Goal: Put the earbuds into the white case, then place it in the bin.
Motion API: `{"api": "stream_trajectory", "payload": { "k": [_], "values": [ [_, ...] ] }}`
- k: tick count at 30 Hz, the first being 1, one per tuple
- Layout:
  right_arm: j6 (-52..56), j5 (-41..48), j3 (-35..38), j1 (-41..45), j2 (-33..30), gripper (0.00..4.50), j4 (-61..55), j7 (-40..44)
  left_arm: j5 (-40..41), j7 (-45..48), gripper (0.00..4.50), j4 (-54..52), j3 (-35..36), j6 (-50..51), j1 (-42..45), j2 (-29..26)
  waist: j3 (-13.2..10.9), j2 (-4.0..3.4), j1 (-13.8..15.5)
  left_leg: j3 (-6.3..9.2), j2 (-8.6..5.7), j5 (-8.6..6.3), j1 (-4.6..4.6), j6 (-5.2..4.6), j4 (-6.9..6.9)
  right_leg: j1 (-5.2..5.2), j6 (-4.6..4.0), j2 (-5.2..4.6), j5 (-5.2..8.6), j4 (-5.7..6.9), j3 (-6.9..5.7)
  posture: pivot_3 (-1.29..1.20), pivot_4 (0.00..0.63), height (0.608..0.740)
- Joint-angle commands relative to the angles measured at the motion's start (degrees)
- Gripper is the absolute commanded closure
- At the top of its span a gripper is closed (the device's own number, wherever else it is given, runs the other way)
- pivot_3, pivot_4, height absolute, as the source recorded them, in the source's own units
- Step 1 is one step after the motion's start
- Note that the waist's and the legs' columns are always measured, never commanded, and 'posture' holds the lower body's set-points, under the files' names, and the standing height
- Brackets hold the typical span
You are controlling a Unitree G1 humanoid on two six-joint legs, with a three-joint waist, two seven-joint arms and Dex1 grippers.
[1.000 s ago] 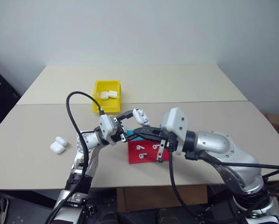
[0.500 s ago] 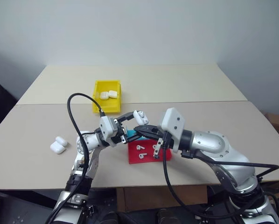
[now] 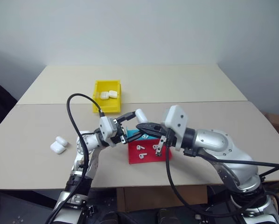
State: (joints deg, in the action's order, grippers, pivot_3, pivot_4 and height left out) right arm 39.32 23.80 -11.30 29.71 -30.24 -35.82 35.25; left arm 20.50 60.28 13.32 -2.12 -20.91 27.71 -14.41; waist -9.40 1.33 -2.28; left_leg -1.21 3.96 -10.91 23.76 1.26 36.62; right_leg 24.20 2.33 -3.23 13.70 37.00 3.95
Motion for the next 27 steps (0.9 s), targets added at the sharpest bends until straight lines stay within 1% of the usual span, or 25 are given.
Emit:
{"api": "stream_trajectory", "payload": {
  "k": [1, 16, 19, 21, 24, 26, 27],
  "values": [
    [-0.28, 0.44, 3.15, 1.57, -0.56, 4.46, -1.94, -0.32, 0.96, 0.99, 1.67, -1.57, -0.32, -1.08, -0.44, -0.15, 0.00, 0.00, -0.01, 0.00, 0.00, 0.00, 0.00, 0.00, 0.00, 0.00, 0.00, 0.00, 0.00, 0.00, 0.00, 0.00, 0.150, 0.740],
    [0.66, 0.89, 5.25, 1.61, -2.46, 4.46, -0.48, -0.45, 1.14, 0.82, 1.67, -2.37, 0.00, -1.06, -1.19, -0.51, 0.00, 0.00, 0.02, 0.00, 0.00, 0.00, 0.00, 0.00, 0.00, 0.00, 0.00, 0.00, 0.00, 0.00, 0.00, 0.00, 0.150, 0.740],
    [0.14, 1.89, 5.86, 1.15, -2.73, 4.46, -1.43, 0.38, 0.99, 0.70, 1.67, -2.41, 0.18, -1.27, -1.36, -0.53, 0.00, 0.00, -0.02, 0.00, 0.00, 0.00, 0.00, 0.00, 0.00, 0.00, 0.00, 0.00, 0.00, 0.00, 0.00, 0.00, 0.150, 0.740],
    [0.50, 4.39, 7.51, 1.17, -2.36, 4.46, -2.50, 0.95, 0.93, 0.51, 1.67, -2.49, 0.39, -1.46, -1.53, -0.60, 0.00, 0.00, -0.01, 0.00, 0.00, 0.00, 0.00, 0.00, 0.00, 0.00, 0.00, 0.00, 0.00, 0.00, 0.00, 0.00, 0.150, 0.740],
    [0.10, 7.08, 9.76, 0.96, -2.45, 4.46, -3.67, 1.72, 0.25, -1.77, 1.67, -4.76, 0.82, 1.07, -2.39, -1.54, 0.00, 0.01, -0.03, 0.00, 0.00, 0.00, 0.01, 0.00, 0.00, 0.00, 0.00, 0.00, 0.00, -0.01, 0.00, 0.00, 0.150, 0.740],
    [0.74, 9.29, 12.30, 1.10, -2.48, 4.46, -3.70, 1.42, 1.09, -4.56, 1.67, -8.87, 1.56, 5.59, -3.16, -2.65, 0.00, 0.01, -0.06, 0.00, 0.00, 0.00, 0.01, 0.00, 0.00, 0.00, 0.00, 0.00, 0.00, 0.00, 0.00, 0.00, 0.150, 0.740],
    [1.03, 9.93, 13.54, 1.08, -2.66, 4.46, -3.46, 0.98, 0.10, -8.16, 1.67, -11.76, 2.05, 9.47, -3.31, -3.26, -0.01, 0.02, -0.06, 0.01, 0.01, 0.00, 0.01, 0.00, 0.00, 0.00, 0.00, 0.00, 0.00, 0.00, 0.00, 0.00, 0.150, 0.740]
  ]
}}
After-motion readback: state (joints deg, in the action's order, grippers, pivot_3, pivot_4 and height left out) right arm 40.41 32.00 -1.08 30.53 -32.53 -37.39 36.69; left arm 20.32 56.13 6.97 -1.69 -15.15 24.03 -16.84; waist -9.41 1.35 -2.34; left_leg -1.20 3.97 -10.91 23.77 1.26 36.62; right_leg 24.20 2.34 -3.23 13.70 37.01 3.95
